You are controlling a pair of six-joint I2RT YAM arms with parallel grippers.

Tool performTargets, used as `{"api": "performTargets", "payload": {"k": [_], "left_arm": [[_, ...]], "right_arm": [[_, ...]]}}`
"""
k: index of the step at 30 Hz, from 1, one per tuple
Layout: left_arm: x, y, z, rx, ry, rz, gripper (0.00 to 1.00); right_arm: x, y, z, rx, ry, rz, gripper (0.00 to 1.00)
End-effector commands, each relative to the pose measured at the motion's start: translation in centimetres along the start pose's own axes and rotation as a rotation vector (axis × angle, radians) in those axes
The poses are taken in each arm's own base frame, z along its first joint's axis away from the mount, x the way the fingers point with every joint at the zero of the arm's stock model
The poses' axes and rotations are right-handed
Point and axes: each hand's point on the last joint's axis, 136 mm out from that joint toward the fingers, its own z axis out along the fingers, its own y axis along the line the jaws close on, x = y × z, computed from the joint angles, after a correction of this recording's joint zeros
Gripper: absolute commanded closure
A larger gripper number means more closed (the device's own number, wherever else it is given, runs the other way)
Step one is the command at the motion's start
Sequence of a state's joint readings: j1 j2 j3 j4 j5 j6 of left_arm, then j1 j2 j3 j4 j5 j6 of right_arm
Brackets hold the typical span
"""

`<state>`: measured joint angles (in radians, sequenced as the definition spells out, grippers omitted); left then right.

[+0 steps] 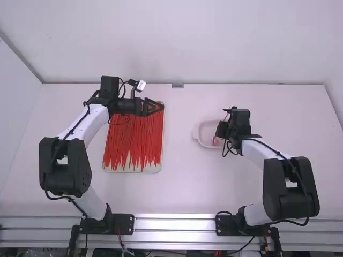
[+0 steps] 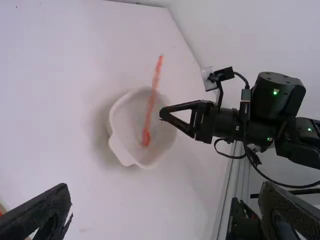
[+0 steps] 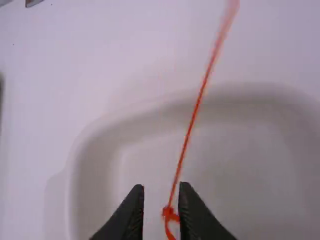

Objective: Fasten the cable tie

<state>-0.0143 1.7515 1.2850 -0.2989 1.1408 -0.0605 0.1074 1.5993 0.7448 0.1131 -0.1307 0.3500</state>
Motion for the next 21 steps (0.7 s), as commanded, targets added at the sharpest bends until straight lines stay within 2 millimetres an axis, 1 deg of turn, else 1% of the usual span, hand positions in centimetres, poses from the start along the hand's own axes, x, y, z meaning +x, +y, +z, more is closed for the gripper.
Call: {"api": "performTargets", "payload": {"k": [1, 2, 6, 9, 11, 12, 13, 15, 16, 17, 18, 19, 21], "left_arm": [[-0.7, -1.0, -0.3, 0.028, -0.008, 0.018, 0.01], [-0.7, -1.0, -0.3, 0.028, -0.009, 0.018, 0.01], [-0.7, -1.1, -0.3, 0.027, -0.009, 0.006, 0.01], [-0.8, -1.8, -0.7, 0.020, -0.011, -0.007, 0.01], [-0.7, -2.6, -1.2, 0.012, -0.011, 0.015, 0.01], [-0.7, -3.1, -1.6, -0.021, -0.012, 0.026, 0.01], [-0.7, -3.1, -1.7, -0.027, -0.013, 0.027, 0.01], [-0.8, -3.8, -2.6, -0.098, -0.024, 0.038, 0.01], [-0.9, -4.3, -3.2, -0.134, -0.034, 0.051, 0.01], [-1.0, -4.6, -3.4, -0.144, -0.038, 0.057, 0.01], [-1.2, -5.6, -4.4, -0.190, -0.056, 0.080, 0.01], [-1.2, -6.0, -4.7, -0.202, -0.063, 0.090, 0.01], [-1.5, -7.3, -5.9, -0.250, -0.090, 0.124, 0.01]], "right_arm": [[-0.3, -0.1, -0.3, 0.001, -0.017, -0.006, 0.59], [-0.5, 0.0, -0.3, -0.001, -0.023, -0.007, 0.01], [-1.1, 0.5, -0.5, -0.016, -0.023, -0.007, 0.01], [-1.1, 2.0, -1.7, -0.072, 0.038, -0.001, 0.01], [-1.1, 2.8, -2.9, -0.089, 0.081, -0.003, 0.01], [-1.2, 3.1, -3.8, -0.091, 0.105, -0.001, 0.01], [-1.2, 3.2, -4.1, -0.090, 0.112, 0.001, 0.01], [-1.5, 3.9, -5.7, -0.100, 0.138, -0.012, 0.01], [-1.5, 4.6, -6.8, -0.120, 0.151, -0.028, 0.01], [-1.6, 4.8, -7.1, -0.126, 0.154, -0.032, 0.01], [-1.6, 5.9, -8.9, -0.152, 0.163, -0.052, 0.01], [-1.7, 6.1, -9.5, -0.154, 0.163, -0.054, 0.01], [-1.9, 6.9, -11.5, -0.165, 0.146, -0.069, 0.01]]}}
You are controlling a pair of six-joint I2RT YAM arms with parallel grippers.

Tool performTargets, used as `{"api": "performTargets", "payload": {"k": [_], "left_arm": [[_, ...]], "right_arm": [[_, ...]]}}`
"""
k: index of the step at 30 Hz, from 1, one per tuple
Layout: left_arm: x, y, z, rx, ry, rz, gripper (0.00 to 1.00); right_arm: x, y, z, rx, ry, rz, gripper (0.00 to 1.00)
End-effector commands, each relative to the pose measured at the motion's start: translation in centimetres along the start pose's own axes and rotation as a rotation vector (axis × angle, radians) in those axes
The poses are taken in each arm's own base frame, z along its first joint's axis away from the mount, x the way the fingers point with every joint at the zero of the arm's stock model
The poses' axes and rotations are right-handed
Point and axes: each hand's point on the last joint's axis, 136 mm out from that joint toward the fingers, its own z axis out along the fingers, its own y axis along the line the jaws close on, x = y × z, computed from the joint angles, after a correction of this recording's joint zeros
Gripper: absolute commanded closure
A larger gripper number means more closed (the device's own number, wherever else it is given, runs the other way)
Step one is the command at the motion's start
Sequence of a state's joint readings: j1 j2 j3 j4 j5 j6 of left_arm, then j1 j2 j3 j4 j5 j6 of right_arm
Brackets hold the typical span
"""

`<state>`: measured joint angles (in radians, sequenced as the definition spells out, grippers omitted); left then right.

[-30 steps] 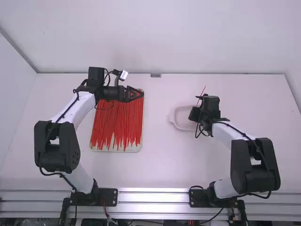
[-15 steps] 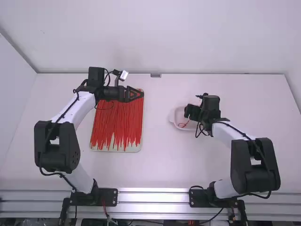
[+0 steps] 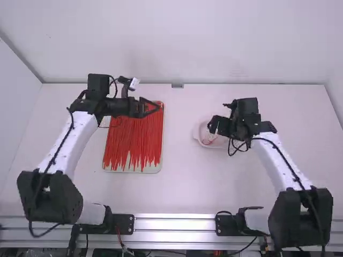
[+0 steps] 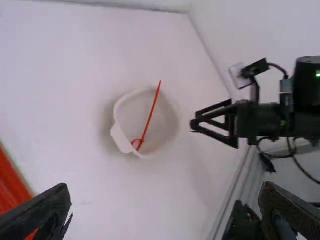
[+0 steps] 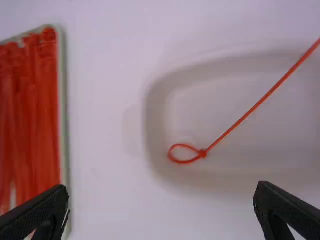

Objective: Fasten the cable tie

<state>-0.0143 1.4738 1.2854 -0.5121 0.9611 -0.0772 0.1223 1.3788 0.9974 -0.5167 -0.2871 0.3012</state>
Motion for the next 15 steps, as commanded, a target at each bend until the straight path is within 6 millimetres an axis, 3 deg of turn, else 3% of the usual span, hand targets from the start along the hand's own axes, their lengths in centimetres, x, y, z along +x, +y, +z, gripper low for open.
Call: {"api": "performTargets", "payload": {"k": [1, 7, 15], "left_arm": [[-1.5, -1.8, -2.5, -0.097, -0.074, 0.105, 0.01], [-1.7, -4.5, -5.6, -0.163, -0.142, 0.172, 0.01], [-1.6, -4.0, -6.8, -0.254, -0.208, 0.282, 0.10]], "right_arm": [[-1.0, 2.9, -3.4, -0.065, -0.070, -0.068, 0.01], [-0.5, 5.5, -8.4, -0.119, -0.177, -0.132, 0.01], [-1.9, 1.6, -9.7, 0.005, -0.326, -0.170, 0.10]]}}
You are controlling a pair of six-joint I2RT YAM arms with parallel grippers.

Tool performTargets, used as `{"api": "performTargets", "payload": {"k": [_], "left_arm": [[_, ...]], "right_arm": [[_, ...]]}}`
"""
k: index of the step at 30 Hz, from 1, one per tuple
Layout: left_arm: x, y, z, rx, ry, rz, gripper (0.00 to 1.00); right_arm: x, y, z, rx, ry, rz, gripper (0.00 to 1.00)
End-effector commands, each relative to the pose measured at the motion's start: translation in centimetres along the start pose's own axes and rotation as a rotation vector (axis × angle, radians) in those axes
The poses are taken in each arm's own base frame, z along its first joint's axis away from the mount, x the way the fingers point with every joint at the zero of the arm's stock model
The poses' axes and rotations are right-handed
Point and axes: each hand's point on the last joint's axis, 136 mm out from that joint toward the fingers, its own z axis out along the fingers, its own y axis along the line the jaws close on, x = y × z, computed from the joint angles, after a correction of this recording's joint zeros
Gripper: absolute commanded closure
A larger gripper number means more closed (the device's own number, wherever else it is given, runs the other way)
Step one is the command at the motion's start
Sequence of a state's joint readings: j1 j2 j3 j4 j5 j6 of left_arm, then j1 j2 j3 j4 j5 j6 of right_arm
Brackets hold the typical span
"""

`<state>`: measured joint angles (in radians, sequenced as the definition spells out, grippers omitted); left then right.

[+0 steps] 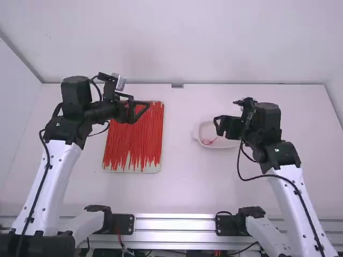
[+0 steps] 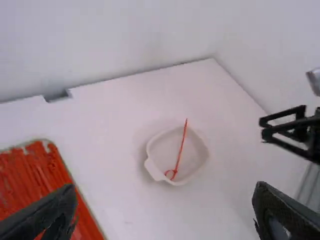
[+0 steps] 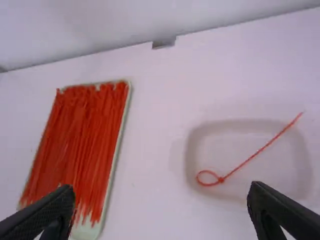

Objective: Fasten the cable tie

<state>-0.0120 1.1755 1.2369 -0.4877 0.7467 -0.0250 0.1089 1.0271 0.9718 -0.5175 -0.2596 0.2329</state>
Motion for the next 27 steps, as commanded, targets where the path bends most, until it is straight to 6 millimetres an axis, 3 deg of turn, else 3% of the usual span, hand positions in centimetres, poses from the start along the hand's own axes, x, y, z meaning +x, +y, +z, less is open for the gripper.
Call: {"api": "performTargets", "payload": {"k": [1, 5, 12, 25, 27], "left_arm": [[0.2, 0.8, -0.8, -0.066, -0.026, 0.039, 0.12], [0.3, 1.1, -1.6, -0.126, -0.074, 0.077, 0.18], [0.3, 1.9, -3.5, -0.252, -0.182, 0.148, 0.31], [0.7, 3.4, -8.4, -0.515, -0.448, 0.254, 0.58], [1.9, 4.0, -9.0, -0.565, -0.458, 0.244, 0.63]], "right_arm": [[0.2, -2.1, -0.4, 0.079, -0.036, -0.039, 0.12], [-0.4, -5.0, -1.6, 0.186, -0.125, -0.081, 0.19], [-0.6, -7.1, -3.4, 0.322, -0.268, -0.203, 0.33], [0.6, -6.5, -5.4, 0.294, -0.547, -0.254, 0.61], [1.7, -6.7, -5.2, 0.293, -0.552, -0.255, 0.66]]}}
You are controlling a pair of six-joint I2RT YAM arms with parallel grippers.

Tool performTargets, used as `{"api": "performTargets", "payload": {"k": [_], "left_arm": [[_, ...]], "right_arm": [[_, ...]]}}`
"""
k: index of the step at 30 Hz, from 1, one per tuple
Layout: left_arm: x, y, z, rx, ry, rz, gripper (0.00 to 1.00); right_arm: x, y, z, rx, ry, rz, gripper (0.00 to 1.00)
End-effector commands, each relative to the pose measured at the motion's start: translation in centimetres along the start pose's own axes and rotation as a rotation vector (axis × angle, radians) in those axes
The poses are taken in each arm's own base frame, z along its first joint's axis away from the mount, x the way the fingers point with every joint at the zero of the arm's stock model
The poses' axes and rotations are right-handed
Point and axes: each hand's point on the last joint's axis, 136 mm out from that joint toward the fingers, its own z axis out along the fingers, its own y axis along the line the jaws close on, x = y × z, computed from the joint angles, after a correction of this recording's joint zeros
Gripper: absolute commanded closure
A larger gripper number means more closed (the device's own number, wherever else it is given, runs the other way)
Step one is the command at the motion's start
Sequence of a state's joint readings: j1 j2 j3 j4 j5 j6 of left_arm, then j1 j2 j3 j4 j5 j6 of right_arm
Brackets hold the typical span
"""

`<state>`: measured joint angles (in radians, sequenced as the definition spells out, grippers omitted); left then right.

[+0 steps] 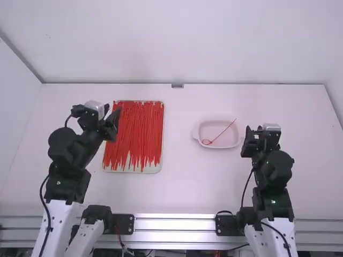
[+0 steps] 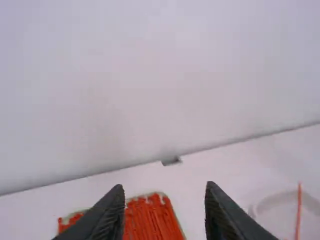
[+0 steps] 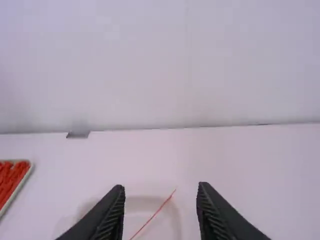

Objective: Fasten the cable tie

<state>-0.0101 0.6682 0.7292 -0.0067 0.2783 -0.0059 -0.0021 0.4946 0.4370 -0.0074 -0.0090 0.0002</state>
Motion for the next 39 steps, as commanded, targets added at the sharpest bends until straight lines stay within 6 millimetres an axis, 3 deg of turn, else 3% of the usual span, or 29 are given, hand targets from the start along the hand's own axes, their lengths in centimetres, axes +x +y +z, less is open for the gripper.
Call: {"api": "performTargets", "payload": {"k": [1, 8, 18, 24, 39], "left_arm": [[1.0, 2.0, -1.2, -0.125, -0.014, 0.008, 0.65], [4.8, 4.2, -3.6, -0.288, -0.014, 0.007, 0.81], [9.6, 3.8, -5.0, -0.288, -0.014, 0.007, 1.00], [11.9, 3.7, -5.3, -0.288, -0.014, 0.007, 1.00], [17.4, 3.8, -5.2, -0.288, 0.012, 0.004, 1.00]], "right_arm": [[1.5, -0.1, -0.4, 0.007, -0.002, -0.001, 0.67], [5.3, -0.1, -1.1, 0.007, -0.002, -0.001, 0.82], [9.4, -0.1, -1.3, 0.007, -0.002, -0.001, 0.98], [11.1, -0.1, -1.2, 0.007, -0.002, -0.001, 1.00], [9.9, -0.1, -1.6, 0.007, -0.065, -0.002, 1.00]]}}
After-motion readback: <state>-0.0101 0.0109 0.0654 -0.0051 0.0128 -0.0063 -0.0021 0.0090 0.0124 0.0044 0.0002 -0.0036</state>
